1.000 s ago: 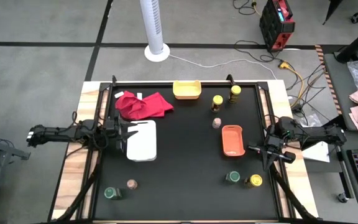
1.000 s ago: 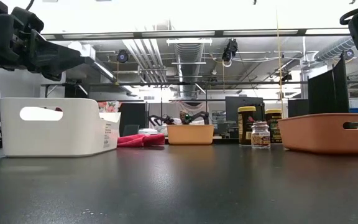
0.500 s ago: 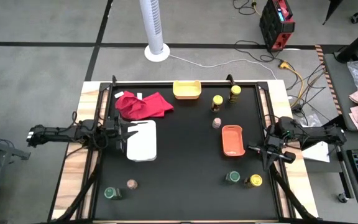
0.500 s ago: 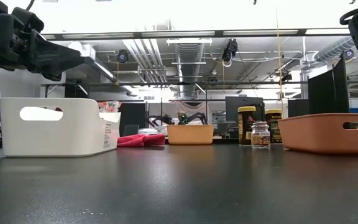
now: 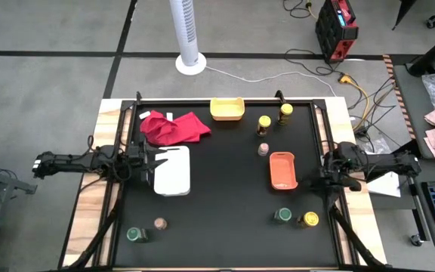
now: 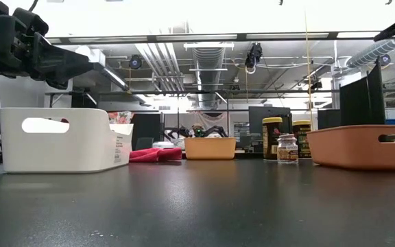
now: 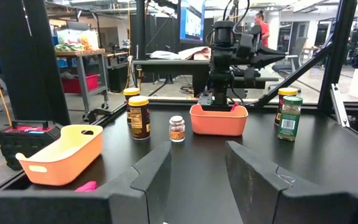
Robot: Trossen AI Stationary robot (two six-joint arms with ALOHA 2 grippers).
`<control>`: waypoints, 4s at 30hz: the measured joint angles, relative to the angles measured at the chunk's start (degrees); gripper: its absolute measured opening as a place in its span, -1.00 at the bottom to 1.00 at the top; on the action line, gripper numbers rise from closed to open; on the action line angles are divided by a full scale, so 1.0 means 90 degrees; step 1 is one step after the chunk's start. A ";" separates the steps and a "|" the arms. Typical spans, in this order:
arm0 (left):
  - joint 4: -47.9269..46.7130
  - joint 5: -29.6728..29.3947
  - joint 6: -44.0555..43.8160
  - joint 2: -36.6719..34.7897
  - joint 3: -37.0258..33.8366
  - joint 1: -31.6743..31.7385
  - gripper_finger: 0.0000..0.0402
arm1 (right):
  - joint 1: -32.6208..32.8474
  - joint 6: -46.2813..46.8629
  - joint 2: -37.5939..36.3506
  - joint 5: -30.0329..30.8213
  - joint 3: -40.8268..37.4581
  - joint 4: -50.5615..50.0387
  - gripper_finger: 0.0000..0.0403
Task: Sort spices by type
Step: Put the bottom transparent seasoning bottle into the white bin
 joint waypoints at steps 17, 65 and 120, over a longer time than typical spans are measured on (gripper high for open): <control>0.0961 -0.0037 -0.3150 0.0000 0.0000 -0.0005 -0.33 | -0.0009 -0.4703 0.0000 0.5330 0.0012 0.0283 -0.94; -0.5674 -0.0495 -0.6231 0.6316 0.6426 -0.4088 -0.33 | 0.0002 -0.6957 0.2555 0.5525 0.2825 -0.1100 -0.94; -0.7297 0.0113 -0.8409 1.0311 0.7609 -0.5105 0.23 | 0.0002 -0.7831 0.2862 0.5520 0.2917 -0.1536 -0.94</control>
